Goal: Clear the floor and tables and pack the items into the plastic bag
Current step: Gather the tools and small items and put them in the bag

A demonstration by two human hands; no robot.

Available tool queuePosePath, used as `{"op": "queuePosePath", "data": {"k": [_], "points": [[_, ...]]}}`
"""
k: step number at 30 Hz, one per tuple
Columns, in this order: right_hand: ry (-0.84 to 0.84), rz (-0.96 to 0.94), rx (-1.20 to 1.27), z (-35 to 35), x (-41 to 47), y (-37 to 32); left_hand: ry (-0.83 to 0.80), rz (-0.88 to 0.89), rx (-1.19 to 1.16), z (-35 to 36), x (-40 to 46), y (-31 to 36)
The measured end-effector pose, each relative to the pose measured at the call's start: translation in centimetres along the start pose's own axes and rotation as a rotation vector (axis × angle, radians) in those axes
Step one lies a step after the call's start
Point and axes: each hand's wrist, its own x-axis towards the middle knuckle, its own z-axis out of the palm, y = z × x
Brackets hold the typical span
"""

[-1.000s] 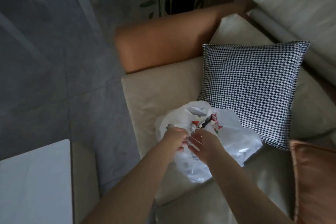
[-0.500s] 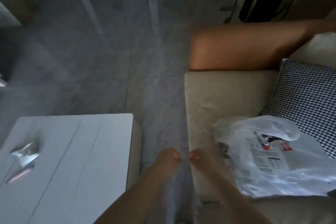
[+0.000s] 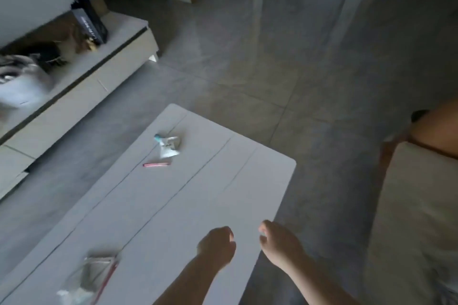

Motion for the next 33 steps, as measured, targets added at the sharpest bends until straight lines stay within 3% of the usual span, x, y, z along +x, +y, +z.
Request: {"op": "queuePosePath", "data": {"k": [8,14,25,33], "points": [[-0.016,-0.239,-0.218,-0.7,8.7,-12.7,0.185,-0.201,-0.122,-6.6,4.5,-11.5],[0.012,-0.378,-0.419,-0.1,16.6,-18.7,0.246,-0.265,-0.198,-10.0,9.7,-16.4],[0.000,-0.515,-0.615,4.6,34.5,-22.8,0.355,-0.267,-0.071,-12.3,25.5,-20.2],[0.036,-0.671,-0.650,8.6,42.4,-24.5,0.408,-0.338,-0.015,-11.0,33.9,-22.2]]}}
